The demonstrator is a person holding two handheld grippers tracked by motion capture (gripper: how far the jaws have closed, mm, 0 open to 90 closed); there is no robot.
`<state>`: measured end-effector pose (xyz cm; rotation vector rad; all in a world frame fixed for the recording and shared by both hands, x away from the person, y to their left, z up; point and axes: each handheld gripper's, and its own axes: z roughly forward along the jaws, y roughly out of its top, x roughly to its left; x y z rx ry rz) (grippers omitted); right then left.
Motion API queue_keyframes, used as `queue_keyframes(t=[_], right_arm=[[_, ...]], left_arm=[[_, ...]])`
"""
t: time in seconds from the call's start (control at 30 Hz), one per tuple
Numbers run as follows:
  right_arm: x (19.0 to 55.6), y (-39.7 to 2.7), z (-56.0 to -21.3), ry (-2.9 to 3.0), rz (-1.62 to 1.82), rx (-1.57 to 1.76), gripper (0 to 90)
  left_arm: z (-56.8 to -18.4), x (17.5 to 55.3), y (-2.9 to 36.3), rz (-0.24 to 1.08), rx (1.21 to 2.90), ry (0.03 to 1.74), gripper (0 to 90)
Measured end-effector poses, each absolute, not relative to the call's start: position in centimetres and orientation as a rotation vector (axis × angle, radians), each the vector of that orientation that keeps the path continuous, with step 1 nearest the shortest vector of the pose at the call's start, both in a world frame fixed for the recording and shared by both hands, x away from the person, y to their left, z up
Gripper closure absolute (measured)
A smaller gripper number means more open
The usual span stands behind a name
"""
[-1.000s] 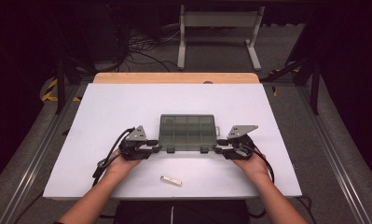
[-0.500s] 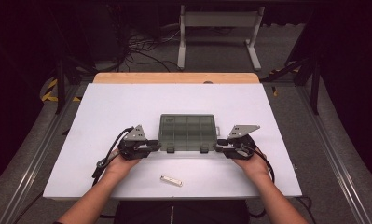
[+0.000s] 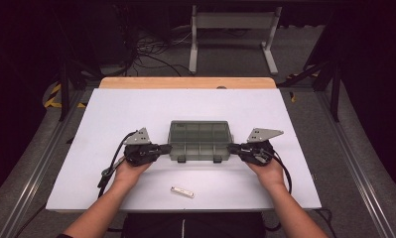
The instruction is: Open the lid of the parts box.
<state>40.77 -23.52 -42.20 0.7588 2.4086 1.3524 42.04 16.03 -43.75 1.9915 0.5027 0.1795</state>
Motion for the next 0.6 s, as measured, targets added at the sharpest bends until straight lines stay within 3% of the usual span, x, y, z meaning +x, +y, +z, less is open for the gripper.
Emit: queue_keyframes(t=[0.6], right_arm=[[41.03, -23.56, -41.95, 2.354, 1.413, 0.790, 82.1]], left_arm=[[-43.49, 42.10, 15.93, 0.199, 1.949, 0.496, 84.5]])
